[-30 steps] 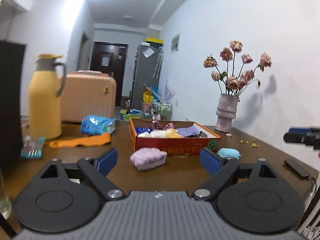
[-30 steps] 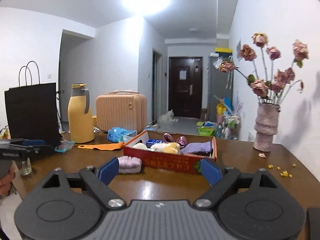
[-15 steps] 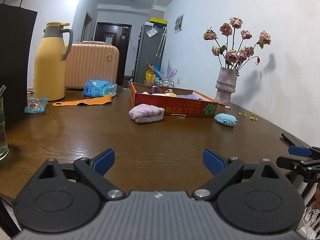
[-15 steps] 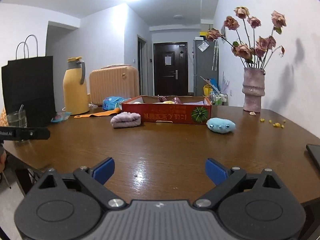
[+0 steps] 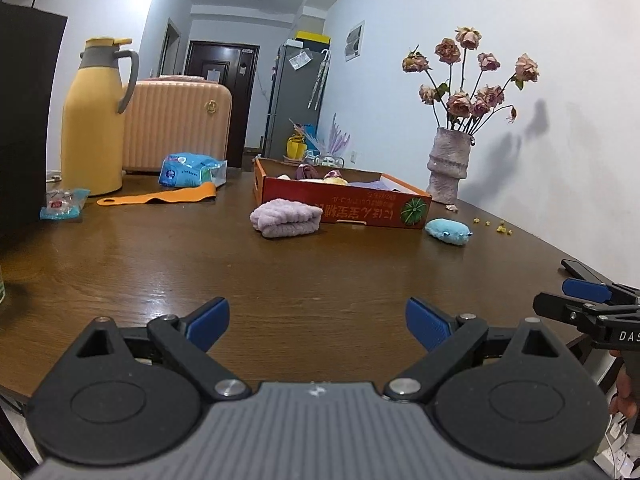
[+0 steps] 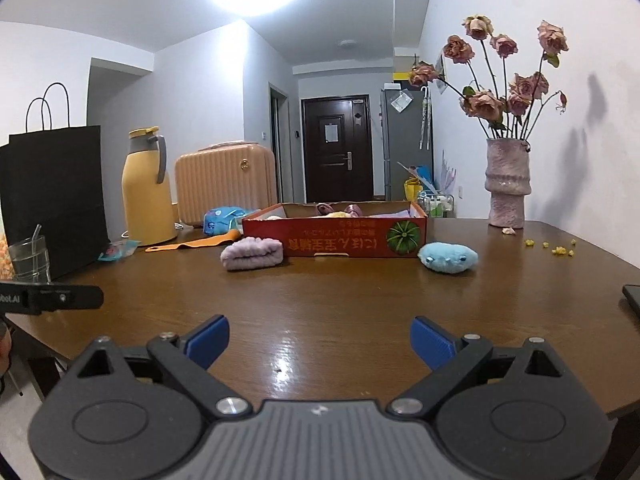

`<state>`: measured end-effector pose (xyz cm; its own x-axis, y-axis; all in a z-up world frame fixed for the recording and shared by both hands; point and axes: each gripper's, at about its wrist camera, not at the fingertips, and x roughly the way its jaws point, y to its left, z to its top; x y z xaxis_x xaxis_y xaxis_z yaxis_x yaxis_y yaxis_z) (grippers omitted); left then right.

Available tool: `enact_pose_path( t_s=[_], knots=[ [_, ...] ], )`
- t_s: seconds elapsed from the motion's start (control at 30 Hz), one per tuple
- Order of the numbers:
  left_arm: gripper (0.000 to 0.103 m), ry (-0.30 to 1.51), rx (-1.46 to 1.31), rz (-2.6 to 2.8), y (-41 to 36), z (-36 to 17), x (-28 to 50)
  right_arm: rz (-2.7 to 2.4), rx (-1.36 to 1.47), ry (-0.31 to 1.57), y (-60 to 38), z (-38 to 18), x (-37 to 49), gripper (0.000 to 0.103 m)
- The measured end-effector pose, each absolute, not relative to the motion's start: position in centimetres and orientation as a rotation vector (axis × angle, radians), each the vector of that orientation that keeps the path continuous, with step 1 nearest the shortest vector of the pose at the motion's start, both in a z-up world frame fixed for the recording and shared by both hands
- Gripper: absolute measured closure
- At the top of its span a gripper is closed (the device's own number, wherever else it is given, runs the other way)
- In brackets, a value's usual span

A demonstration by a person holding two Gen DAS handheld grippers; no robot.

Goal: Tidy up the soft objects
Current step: 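Withdraw both tools from the box toward the lavender fuzzy headband, then close both tools together on the lavender fuzzy headband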

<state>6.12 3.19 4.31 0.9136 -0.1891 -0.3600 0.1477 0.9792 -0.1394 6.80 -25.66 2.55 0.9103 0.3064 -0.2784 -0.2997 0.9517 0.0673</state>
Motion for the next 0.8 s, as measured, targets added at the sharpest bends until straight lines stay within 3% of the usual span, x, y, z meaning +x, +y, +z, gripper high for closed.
enact_pose_path(
  t_s=[0.37,0.8],
  knots=[
    [0.006,0.434,-0.121,-0.184,3.9,4.3,14.0,0.367,-0.021,0.289,-22.7,3.5,13.5,0.006],
    [0.016,0.579,-0.265,-0.222,7.3,6.5,29.9,0.611,0.136,0.521,-18.8,6.1,33.7,0.008]
  ],
)
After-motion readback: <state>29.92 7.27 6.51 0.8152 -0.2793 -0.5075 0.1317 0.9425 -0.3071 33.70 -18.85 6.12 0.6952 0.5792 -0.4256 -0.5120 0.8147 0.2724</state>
